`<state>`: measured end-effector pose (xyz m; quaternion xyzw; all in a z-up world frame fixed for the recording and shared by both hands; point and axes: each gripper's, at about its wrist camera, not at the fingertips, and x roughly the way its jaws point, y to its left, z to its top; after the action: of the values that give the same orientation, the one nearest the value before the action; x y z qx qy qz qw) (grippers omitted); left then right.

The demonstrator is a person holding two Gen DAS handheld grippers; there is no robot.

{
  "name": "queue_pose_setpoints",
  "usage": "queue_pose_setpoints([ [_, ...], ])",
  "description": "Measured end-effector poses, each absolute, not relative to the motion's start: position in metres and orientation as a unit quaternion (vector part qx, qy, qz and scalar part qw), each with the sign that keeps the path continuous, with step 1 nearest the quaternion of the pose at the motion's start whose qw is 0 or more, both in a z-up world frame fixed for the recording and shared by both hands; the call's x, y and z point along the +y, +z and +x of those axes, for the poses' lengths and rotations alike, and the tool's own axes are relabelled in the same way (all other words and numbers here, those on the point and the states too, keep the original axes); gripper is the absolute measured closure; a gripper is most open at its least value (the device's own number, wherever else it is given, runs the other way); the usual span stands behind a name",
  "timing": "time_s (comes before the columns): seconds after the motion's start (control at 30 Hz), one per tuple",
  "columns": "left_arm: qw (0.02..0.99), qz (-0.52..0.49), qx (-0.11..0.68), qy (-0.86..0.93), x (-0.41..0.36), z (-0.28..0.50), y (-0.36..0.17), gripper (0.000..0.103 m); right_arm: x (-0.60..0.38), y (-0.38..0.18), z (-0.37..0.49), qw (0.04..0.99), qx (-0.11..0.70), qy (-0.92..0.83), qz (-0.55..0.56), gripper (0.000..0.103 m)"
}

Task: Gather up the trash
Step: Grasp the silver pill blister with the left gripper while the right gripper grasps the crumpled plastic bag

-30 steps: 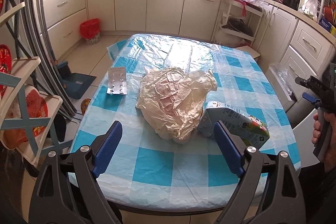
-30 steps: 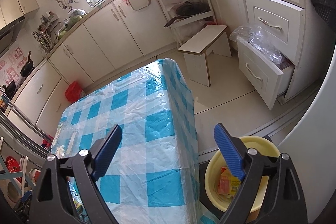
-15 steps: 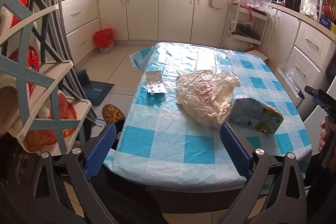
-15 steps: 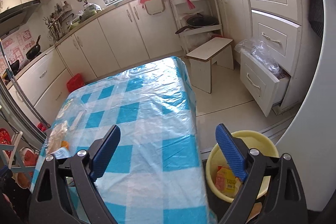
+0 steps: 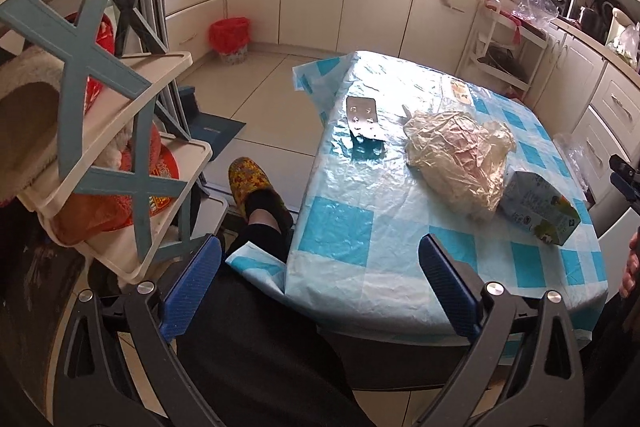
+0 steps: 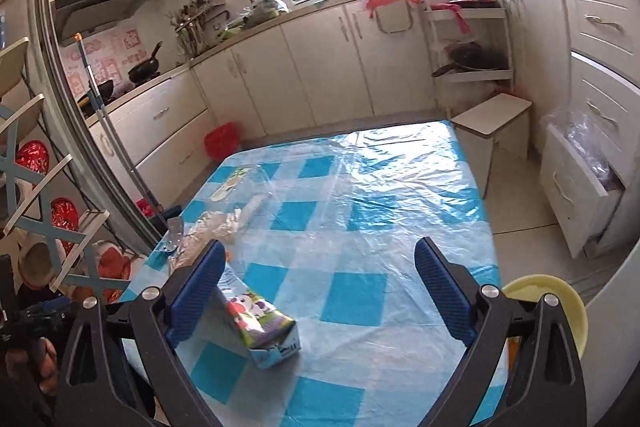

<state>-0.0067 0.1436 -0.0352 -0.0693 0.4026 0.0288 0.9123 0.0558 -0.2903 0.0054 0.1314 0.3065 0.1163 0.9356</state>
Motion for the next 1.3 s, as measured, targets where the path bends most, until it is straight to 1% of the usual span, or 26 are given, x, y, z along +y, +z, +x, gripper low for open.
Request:
queue_pose_setpoints([
  [0.1, 0.911, -0.067, 0.408, 0.017, 0.146, 0.020, -0.039, 0.008, -0.271, 0.000, 0.076, 0.923, 0.329, 0.154, 0.128, 0.011],
  [0.27, 0.912, -0.052, 0.407, 0.006, 0.144, 0.073, -0.044, 0.008, -0.240, -0.024, 0.123, 0.890, 0.392, 0.204, 0.112, 0.011],
  [0.43, 0.909, -0.001, 0.417, -0.011, 0.136, 0.130, -0.057, 0.008, -0.212, -0.041, 0.162, 0.853, 0.443, 0.253, 0.111, 0.011],
  [0.53, 0.905, 0.013, 0.424, -0.024, 0.134, 0.161, -0.062, 0.008, -0.199, -0.047, 0.179, 0.833, 0.463, 0.284, 0.110, 0.011],
  [0.57, 0.903, 0.014, 0.427, -0.029, 0.134, 0.172, -0.064, 0.008, -0.194, -0.049, 0.183, 0.826, 0.468, 0.293, 0.110, 0.013],
  [0.6, 0.901, 0.016, 0.431, -0.036, 0.135, 0.183, -0.066, 0.008, -0.190, -0.051, 0.186, 0.819, 0.474, 0.305, 0.109, 0.019],
  [0.63, 0.900, 0.018, 0.433, -0.039, 0.135, 0.190, -0.068, 0.008, -0.185, -0.052, 0.190, 0.812, 0.479, 0.315, 0.108, 0.022],
  [0.67, 0.899, 0.021, 0.436, -0.041, 0.135, 0.201, -0.072, 0.008, -0.181, -0.055, 0.192, 0.805, 0.485, 0.324, 0.106, 0.029],
  [0.7, 0.897, 0.024, 0.440, -0.044, 0.134, 0.210, -0.075, 0.008, -0.181, -0.055, 0.193, 0.800, 0.488, 0.333, 0.107, 0.038],
  [0.73, 0.895, 0.031, 0.443, -0.047, 0.133, 0.218, -0.079, 0.008, -0.179, -0.056, 0.194, 0.797, 0.488, 0.340, 0.107, 0.043],
  [0.8, 0.893, 0.044, 0.445, -0.052, 0.129, 0.231, -0.085, 0.008, -0.180, -0.058, 0.194, 0.792, 0.489, 0.348, 0.111, 0.061],
  [0.83, 0.893, 0.047, 0.444, -0.056, 0.127, 0.236, -0.087, 0.008, -0.180, -0.059, 0.194, 0.788, 0.490, 0.354, 0.114, 0.067],
  [0.87, 0.893, 0.047, 0.444, -0.060, 0.126, 0.240, -0.089, 0.010, -0.181, -0.059, 0.194, 0.786, 0.490, 0.359, 0.114, 0.083],
  [0.9, 0.893, 0.044, 0.444, -0.065, 0.125, 0.244, -0.090, 0.012, -0.183, -0.058, 0.193, 0.787, 0.488, 0.360, 0.113, 0.089],
  [0.97, 0.891, 0.037, 0.446, -0.079, 0.122, 0.250, -0.091, 0.031, -0.189, -0.053, 0.192, 0.791, 0.477, 0.363, 0.121, 0.095],
  [1.0, 0.889, 0.034, 0.449, -0.086, 0.121, 0.252, -0.092, 0.035, -0.193, -0.049, 0.193, 0.794, 0.471, 0.363, 0.127, 0.096],
  [1.07, 0.884, 0.033, 0.457, -0.094, 0.117, 0.255, -0.095, 0.056, -0.201, -0.041, 0.193, 0.799, 0.458, 0.363, 0.140, 0.097],
  [1.13, 0.882, 0.031, 0.460, -0.092, 0.114, 0.253, -0.096, 0.069, -0.209, -0.034, 0.194, 0.803, 0.447, 0.364, 0.153, 0.097],
  [1.17, 0.883, 0.029, 0.459, -0.093, 0.114, 0.251, -0.095, 0.078, -0.213, -0.032, 0.193, 0.805, 0.440, 0.365, 0.160, 0.097],
  [1.2, 0.884, 0.026, 0.458, -0.092, 0.115, 0.248, -0.093, 0.082, -0.217, -0.029, 0.193, 0.807, 0.435, 0.364, 0.166, 0.097],
  [1.23, 0.884, 0.018, 0.458, -0.093, 0.117, 0.246, -0.092, 0.093, -0.221, -0.028, 0.193, 0.808, 0.431, 0.364, 0.172, 0.097],
  [1.3, 0.881, -0.009, 0.462, -0.101, 0.121, 0.240, -0.089, 0.096, -0.230, -0.023, 0.193, 0.810, 0.420, 0.362, 0.190, 0.097],
])
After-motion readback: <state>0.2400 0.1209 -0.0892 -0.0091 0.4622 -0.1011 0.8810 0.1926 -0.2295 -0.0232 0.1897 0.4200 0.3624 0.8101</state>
